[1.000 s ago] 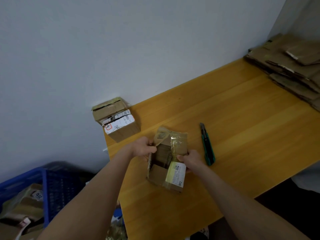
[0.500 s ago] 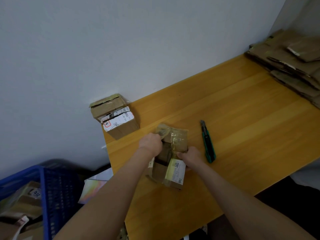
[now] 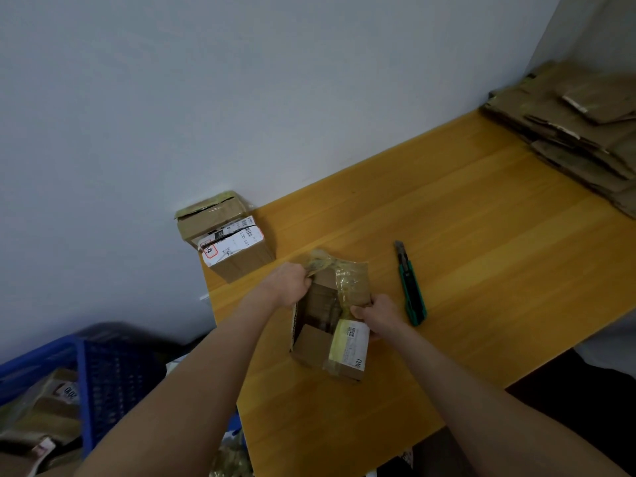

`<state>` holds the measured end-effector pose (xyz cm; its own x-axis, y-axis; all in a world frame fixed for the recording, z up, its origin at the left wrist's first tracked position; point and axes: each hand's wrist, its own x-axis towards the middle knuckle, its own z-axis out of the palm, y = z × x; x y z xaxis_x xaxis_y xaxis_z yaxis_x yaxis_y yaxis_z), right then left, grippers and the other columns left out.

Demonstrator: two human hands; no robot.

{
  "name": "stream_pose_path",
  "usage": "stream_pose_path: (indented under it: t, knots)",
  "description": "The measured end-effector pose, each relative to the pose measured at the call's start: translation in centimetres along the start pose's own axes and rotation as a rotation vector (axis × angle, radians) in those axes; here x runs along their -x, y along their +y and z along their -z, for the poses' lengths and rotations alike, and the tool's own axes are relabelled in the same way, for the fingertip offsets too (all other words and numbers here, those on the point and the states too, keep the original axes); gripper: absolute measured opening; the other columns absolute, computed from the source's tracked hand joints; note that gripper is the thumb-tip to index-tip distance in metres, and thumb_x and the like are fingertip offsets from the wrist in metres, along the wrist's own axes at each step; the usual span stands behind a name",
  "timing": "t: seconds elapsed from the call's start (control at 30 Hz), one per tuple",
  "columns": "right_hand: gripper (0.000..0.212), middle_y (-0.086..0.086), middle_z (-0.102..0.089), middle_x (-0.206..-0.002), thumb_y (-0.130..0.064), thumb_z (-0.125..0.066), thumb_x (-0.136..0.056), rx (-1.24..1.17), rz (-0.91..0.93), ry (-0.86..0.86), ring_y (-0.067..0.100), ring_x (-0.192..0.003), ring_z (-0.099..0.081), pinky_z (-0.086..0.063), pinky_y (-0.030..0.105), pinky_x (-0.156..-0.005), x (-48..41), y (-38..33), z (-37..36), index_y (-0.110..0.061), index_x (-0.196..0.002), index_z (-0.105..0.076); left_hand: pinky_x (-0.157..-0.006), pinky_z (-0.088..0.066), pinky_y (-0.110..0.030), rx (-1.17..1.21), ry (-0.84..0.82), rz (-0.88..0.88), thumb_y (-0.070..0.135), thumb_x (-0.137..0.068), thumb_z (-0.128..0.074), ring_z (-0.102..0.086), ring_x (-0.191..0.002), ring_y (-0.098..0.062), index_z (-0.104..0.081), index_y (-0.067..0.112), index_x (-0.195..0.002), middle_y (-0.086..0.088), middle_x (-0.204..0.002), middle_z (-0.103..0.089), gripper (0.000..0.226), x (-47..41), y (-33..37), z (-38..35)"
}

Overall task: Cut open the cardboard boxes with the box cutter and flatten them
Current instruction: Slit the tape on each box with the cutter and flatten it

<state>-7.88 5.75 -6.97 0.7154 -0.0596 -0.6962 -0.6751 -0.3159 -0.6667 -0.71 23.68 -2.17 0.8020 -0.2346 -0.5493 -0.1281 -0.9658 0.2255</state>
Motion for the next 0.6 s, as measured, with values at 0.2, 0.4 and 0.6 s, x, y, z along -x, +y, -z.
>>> stream_pose_path:
  t: [0.2, 0.4, 0.6]
  knots:
    - [0.015, 0.007, -0.065, -0.094, -0.016, -0.059, -0.094, -0.053, -0.017, -0.017, 0.025, -0.09, -0.067, -0.057, 0.04, -0.074, 0.0, 0.3, 0.2, -0.011, -0.107, -0.055, -0.051, -0.045, -0.021, 0.08, -0.037, 0.012, 0.02, -0.102, -0.039, -0.058, -0.055, -0.015, -0.058, 0.005, -0.084, -0.006, -0.065, -0.057, 0.03, 0.3, -0.3, 0.5]
    - [0.033, 0.009, -0.069, -0.101, -0.027, -0.062, -0.093, -0.053, 0.011, -0.03, 0.023, -0.089, -0.067, -0.056, 0.033, -0.064, -0.1, 0.4, 0.1, -0.009, -0.12, -0.056, -0.049, -0.034, -0.022, 0.005, 0.05, 0.08, 0.035, -0.098, -0.047, -0.054, -0.066, -0.016, -0.055, 0.011, -0.089, 0.0, -0.068, -0.053, 0.026, 1.3, 1.6, -0.1]
    - [0.047, 0.005, -0.062, -0.108, -0.057, -0.04, -0.096, 0.462, 0.107, 0.425, 0.023, -0.098, -0.06, -0.053, 0.038, -0.083, -1.4, 1.3, 3.1, -0.019, -0.115, -0.06, -0.078, -0.049, -0.039, -0.018, 0.15, 0.176, 0.06, -0.094, -0.042, -0.056, -0.114, -0.032, -0.019, 0.022, -0.151, -0.013, -0.135, -0.048, 0.072, 1.2, 3.3, -1.8]
